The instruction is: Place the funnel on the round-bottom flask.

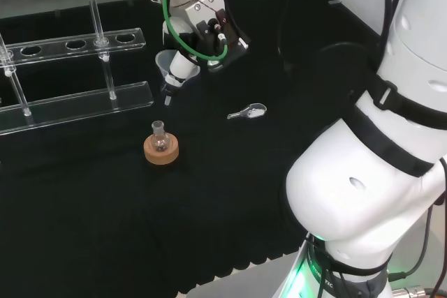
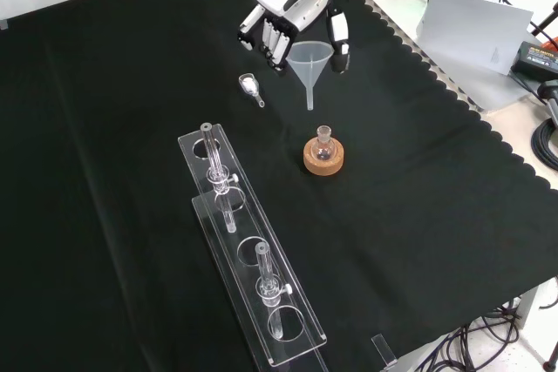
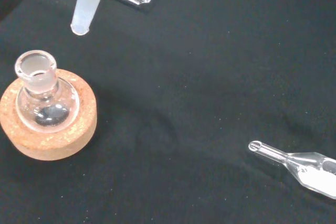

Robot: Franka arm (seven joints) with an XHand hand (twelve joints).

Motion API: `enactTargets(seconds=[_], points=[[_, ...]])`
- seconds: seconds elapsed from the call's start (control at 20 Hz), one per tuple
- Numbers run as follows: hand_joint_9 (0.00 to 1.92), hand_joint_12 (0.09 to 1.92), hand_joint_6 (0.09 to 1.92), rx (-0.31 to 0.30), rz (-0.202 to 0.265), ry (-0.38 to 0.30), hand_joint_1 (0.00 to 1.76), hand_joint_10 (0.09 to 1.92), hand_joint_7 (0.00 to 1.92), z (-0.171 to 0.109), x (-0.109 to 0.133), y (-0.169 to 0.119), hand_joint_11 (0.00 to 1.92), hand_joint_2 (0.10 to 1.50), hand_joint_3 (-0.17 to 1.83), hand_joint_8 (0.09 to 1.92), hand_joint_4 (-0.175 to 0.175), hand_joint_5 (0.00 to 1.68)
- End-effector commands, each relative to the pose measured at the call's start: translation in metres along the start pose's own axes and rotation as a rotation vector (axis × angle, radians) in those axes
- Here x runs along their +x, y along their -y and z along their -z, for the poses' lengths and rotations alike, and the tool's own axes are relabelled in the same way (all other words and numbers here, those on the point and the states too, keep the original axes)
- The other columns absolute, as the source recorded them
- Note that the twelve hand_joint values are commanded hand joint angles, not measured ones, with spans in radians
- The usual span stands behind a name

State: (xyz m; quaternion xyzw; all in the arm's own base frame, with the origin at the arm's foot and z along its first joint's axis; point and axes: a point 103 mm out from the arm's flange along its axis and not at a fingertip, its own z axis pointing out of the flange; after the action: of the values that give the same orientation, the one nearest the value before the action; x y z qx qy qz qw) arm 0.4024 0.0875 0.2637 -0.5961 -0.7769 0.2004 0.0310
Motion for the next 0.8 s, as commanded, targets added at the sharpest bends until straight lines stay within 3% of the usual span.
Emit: enactTargets(seconds=[0.05,0.8], points=[[1.11,1.52,0.75,-0.008,0.018,-0.010,0.75,0.35,1.24,-0.002,0.008,0.003,0.00,0.58,0.48,0.46,0.055,0.86],[1.10,1.53,0.75,-0.003,0.096,0.031,0.76,0.34,1.24,-0.002,0.037,-0.009,0.00,0.58,0.48,0.47,0.056,0.87]])
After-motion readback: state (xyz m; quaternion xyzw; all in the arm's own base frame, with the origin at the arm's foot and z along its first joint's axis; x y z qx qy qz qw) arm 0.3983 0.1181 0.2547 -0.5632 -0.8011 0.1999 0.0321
